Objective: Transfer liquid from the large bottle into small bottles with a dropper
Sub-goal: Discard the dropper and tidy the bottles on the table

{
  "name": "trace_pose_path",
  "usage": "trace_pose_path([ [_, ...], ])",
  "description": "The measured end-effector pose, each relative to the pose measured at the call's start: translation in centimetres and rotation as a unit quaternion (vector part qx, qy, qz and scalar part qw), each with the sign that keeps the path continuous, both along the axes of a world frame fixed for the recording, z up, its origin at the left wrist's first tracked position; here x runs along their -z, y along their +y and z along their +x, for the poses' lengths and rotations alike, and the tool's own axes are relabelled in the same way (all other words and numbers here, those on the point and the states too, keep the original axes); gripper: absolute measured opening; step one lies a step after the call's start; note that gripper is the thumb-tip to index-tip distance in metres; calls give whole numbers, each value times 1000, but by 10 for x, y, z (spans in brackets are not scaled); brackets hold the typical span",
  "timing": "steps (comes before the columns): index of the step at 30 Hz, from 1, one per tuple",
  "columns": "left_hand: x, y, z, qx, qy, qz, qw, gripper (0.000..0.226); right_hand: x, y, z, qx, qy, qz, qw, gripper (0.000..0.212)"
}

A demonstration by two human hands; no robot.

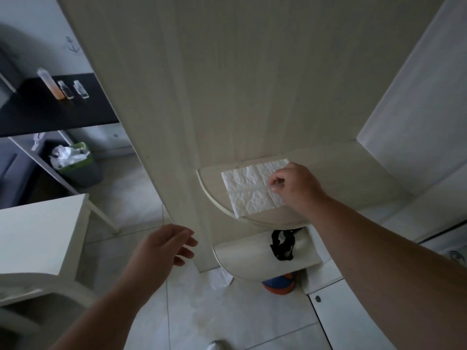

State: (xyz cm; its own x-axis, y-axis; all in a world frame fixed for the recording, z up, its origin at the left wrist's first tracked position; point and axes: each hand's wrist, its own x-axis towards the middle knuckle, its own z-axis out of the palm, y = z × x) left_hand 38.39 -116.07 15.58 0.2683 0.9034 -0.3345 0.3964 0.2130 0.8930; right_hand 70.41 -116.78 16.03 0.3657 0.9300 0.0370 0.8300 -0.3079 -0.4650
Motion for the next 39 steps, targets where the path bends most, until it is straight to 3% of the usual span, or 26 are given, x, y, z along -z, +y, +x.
trace_pose_path([
  [6, 4, 2, 2, 11, 1, 5, 1000, 18, -2, -10, -9, 22, -20, 47, 998, 21],
  [15, 10, -7, -6, 23, 5, 23, 999, 19, -11, -78, -56, 71, 211, 144, 964, 9],
  [24, 22, -47, -54, -29, 25, 15, 999, 16, 42, -118, -120, 49, 402, 65, 912, 6],
  [29, 33, -68, -121, -111, 24, -18, 993, 15, 68, -118, -168, 5, 426, -14, 905, 24],
  [34, 39, -52, -198, -156, 36, -26, 987, 16, 76, -87, -228, -10, 469, -51, 882, 12],
  [39, 43, -6, -278, -189, 19, -17, 982, 16, 78, -26, -302, 6, 495, -56, 867, 16],
])
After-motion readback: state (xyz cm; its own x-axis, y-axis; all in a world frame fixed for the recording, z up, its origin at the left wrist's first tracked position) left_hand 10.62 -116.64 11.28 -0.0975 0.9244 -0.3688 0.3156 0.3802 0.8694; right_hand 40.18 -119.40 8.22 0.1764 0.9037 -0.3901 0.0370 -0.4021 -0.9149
